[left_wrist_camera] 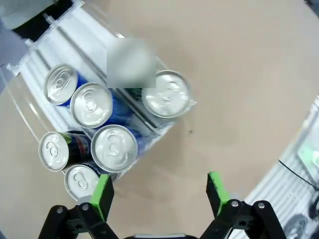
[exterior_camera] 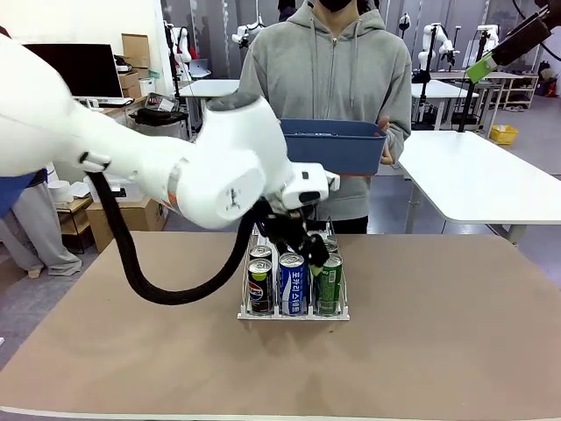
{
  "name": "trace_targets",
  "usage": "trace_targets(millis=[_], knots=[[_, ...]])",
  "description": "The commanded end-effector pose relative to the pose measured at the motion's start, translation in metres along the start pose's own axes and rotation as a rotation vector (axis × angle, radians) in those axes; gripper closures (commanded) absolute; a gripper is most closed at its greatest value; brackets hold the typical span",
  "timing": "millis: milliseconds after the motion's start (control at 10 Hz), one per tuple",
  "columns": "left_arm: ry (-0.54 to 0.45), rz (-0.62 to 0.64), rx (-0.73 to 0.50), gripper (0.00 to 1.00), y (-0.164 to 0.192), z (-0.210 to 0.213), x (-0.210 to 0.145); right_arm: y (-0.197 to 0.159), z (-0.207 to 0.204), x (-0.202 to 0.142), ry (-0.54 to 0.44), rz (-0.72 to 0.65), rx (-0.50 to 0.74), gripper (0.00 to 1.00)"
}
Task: Fill the beverage cans into the dispenser.
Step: Pick up the Pepsi coke handed by the human.
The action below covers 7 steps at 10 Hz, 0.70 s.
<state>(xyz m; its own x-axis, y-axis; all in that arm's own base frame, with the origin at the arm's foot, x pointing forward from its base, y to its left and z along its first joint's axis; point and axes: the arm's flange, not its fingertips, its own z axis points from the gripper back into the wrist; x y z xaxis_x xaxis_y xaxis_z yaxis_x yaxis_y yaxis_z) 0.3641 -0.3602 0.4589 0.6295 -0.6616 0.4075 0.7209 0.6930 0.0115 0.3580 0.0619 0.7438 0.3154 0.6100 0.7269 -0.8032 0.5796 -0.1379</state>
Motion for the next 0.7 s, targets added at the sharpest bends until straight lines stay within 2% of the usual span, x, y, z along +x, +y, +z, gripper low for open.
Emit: trace_targets(millis=[0, 200, 400, 600], knots=[[0.017, -0.042, -0.097, 0.01, 0.038, 0.076, -0.025, 0.0, 0.0, 0.0, 0.006, 0.003, -0.005, 0.0], [-0.075, -0.089, -0.121, 0.01, 0.057, 0.128, -0.021, 0.0, 0.0, 0.0, 0.006, 0.003, -0.005, 0.0], [-0.108, -0.145, -0.177, 0.01, 0.077, 0.181, -0.021, 0.0, 0.0, 0.0, 0.006, 0.003, -0.005, 0.0], [-0.178, -0.176, -0.172, 0.01, 0.112, 0.233, -0.018, 0.0, 0.0, 0.0, 0.006, 0.003, -0.005, 0.0]])
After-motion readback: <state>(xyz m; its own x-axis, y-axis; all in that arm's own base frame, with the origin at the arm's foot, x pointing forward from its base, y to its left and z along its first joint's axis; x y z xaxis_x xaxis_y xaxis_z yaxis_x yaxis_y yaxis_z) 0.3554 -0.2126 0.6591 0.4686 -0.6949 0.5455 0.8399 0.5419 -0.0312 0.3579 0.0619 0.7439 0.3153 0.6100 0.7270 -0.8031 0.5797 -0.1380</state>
